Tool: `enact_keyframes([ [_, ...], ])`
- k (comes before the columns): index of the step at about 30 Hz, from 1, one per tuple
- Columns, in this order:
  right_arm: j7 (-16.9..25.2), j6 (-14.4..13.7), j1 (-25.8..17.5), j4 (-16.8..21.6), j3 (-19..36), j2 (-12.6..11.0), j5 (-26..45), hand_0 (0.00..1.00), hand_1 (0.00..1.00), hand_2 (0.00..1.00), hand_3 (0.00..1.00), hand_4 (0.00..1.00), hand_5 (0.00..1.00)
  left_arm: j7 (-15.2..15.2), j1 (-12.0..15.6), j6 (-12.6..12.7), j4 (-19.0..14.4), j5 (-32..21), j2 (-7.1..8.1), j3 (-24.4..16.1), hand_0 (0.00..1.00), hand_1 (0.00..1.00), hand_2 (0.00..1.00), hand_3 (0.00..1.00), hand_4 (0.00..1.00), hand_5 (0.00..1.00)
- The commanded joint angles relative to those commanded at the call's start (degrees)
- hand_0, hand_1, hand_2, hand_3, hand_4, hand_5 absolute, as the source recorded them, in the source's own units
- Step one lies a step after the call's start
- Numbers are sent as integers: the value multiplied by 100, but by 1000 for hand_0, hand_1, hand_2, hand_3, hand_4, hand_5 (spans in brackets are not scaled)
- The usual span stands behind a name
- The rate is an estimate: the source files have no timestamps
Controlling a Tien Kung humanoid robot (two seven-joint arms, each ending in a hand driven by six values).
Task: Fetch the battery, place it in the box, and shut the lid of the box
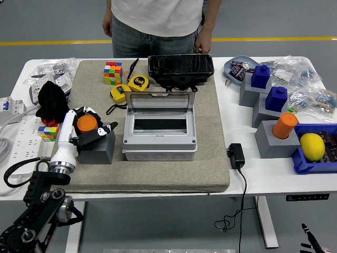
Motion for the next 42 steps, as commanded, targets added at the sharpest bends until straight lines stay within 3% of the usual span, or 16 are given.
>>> enact_keyframes([
  [10, -2, -8, 3, 0, 24, 0, -20, 933, 826, 762, 792, 998, 998, -31, -43, 147, -26, 117, -6, 1, 80, 64, 99, 105, 998, 2],
  [27, -7, -4, 5, 0, 36, -1, -34, 933, 829, 762, 792, 998, 998, 8, -170, 389, -180, 256, -3, -209, 69, 60, 86, 77, 998, 2],
  [33, -9, -7, 12, 0, 41, -6, -38, 933, 829, 762, 792, 998, 998, 111, -296, 568, -449, 645, 82, -128, 64, 49, 79, 60, 992, 2],
  [34, -8, -8, 13, 0, 39, -7, -35, 933, 829, 763, 792, 998, 998, 125, -312, 602, -492, 740, 96, -100, 53, 24, 68, 48, 927, 2],
  [35, -8, -8, 14, 0, 42, -7, -38, 933, 829, 763, 792, 998, 998, 137, -327, 638, -534, 842, 110, -68, 53, 24, 68, 48, 927, 2],
  [42, -6, -3, 23, 0, 53, -21, -55, 932, 829, 762, 793, 998, 998, 221, -629, 1063, -936, 1951, 364, 629, 48, 7, 56, 27, 920, 2],
])
